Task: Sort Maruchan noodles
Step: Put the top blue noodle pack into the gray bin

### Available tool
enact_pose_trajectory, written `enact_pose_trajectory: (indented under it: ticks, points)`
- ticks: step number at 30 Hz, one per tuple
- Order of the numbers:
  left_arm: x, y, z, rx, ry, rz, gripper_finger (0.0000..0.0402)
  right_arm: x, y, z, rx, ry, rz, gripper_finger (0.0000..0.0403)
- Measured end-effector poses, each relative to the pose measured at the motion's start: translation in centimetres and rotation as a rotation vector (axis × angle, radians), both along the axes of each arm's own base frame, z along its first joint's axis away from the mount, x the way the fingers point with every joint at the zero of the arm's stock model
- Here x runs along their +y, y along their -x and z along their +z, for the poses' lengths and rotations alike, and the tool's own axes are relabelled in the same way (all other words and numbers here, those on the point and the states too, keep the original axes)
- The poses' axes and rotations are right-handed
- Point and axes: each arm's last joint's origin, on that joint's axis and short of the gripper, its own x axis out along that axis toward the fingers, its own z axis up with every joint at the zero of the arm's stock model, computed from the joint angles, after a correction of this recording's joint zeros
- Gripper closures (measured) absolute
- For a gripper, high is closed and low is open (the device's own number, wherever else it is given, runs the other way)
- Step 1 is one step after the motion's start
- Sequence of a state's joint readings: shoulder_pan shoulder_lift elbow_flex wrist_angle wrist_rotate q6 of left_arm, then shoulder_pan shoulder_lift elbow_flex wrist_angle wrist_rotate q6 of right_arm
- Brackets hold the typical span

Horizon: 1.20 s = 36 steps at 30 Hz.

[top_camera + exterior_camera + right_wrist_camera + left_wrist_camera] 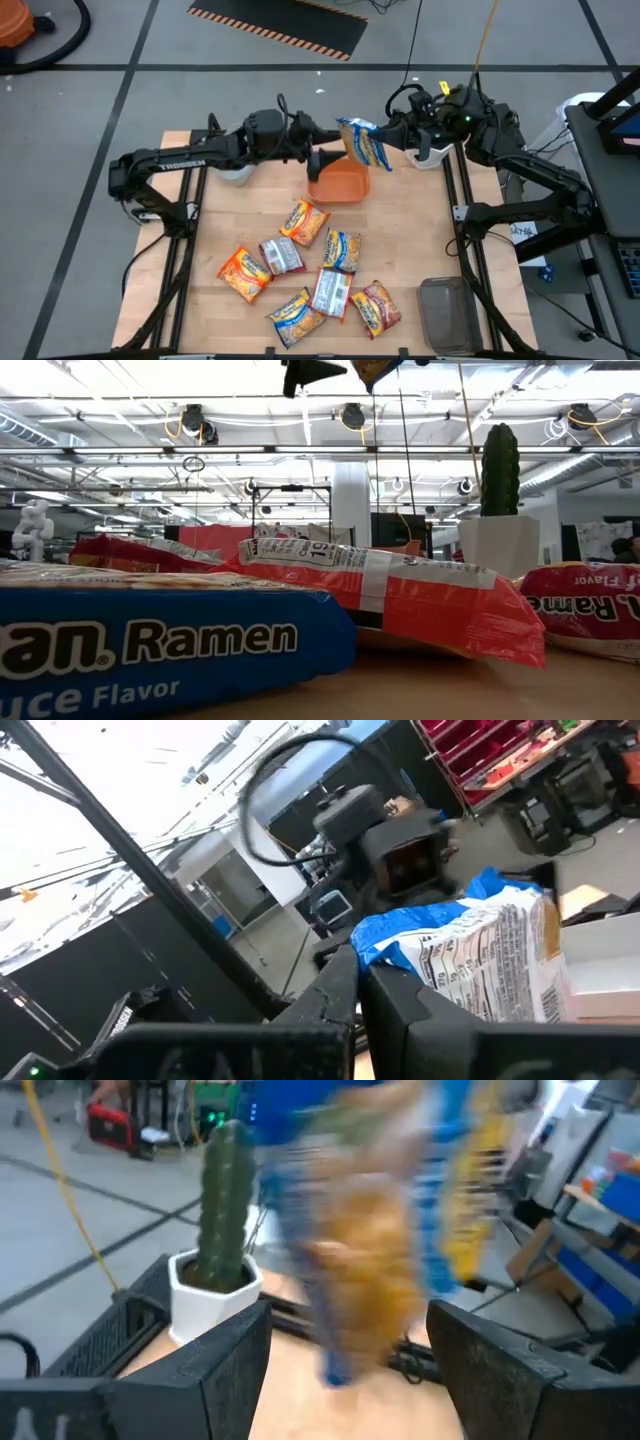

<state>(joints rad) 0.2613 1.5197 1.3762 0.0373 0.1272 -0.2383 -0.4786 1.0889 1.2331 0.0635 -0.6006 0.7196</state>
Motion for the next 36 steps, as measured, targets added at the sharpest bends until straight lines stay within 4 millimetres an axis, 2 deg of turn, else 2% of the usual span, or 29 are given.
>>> enact_pose_trajectory:
  ticks: [4, 11, 16, 21, 24, 30, 36]
  points:
    - [1.5, 0.0, 0.3, -0.080, 0.089, 0.012, 0.0130, -0.1, 0.0, 0.4, -0.038, 0.010, -0.054, 0.0403]
    - [2.4, -0.3, 0.5, -0.144, 0.116, -0.159, 0.0130, -0.6, 0.1, 0.4, -0.051, 0.006, -0.164, 0.0403]
    - [3.8, -1.4, -0.9, -0.156, 0.185, -0.209, 0.0130, -0.9, -0.5, 0.1, -0.046, -0.019, -0.165, 0.0403]
    - [5.8, -2.5, -1.8, -0.267, 0.254, -0.295, 0.0130, -1.0, -1.2, 0.3, -0.089, -0.051, -0.147, 0.0403]
    - [6.3, -2.8, -2.0, -0.327, 0.274, -0.356, 0.0130, -1.0, -1.3, 0.4, -0.114, -0.051, -0.143, 0.0403]
    - [7.7, -2.1, -2.4, -0.256, 0.316, -0.352, 0.0130, -0.9, -1.0, 1.1, -0.165, -0.062, -0.134, 0.0403]
    - [8.5, -0.1, -0.9, -0.242, 0.228, -0.308, 0.0130, -0.8, -0.6, 1.3, -0.178, -0.111, -0.162, 0.0403]
